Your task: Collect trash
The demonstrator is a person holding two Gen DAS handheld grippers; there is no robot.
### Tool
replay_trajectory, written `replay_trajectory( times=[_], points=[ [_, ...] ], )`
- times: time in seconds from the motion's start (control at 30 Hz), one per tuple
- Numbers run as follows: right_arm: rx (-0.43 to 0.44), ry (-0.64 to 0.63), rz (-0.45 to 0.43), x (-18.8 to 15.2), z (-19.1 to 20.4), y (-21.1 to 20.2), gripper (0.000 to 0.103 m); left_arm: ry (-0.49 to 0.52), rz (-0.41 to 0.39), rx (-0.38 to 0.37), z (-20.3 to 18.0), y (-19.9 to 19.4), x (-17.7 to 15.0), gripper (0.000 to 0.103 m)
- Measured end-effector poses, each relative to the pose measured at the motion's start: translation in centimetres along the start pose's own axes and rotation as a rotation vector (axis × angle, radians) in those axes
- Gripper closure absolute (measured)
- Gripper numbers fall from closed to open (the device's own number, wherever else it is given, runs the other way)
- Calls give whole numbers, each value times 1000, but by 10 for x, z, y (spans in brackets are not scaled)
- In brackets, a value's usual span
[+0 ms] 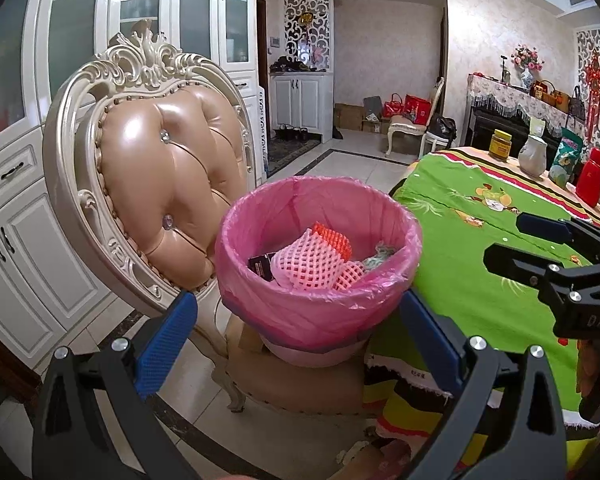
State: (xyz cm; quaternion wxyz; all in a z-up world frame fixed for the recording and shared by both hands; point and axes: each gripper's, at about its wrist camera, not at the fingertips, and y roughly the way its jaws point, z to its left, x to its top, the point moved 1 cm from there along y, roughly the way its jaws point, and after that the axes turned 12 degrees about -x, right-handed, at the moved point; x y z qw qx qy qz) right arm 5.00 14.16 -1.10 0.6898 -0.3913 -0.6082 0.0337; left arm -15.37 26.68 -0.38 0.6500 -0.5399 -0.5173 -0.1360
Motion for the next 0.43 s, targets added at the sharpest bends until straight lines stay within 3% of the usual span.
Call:
replay_trajectory(
  times=[0.27,0.43],
  points=[
    [-5,-5,-1,0,-1,-1,18,22,-13,57,-5,0,2,5],
    [-65,33,4,-5,-30,-16,18,48,-4,72,-25,11,7,5]
  ],
)
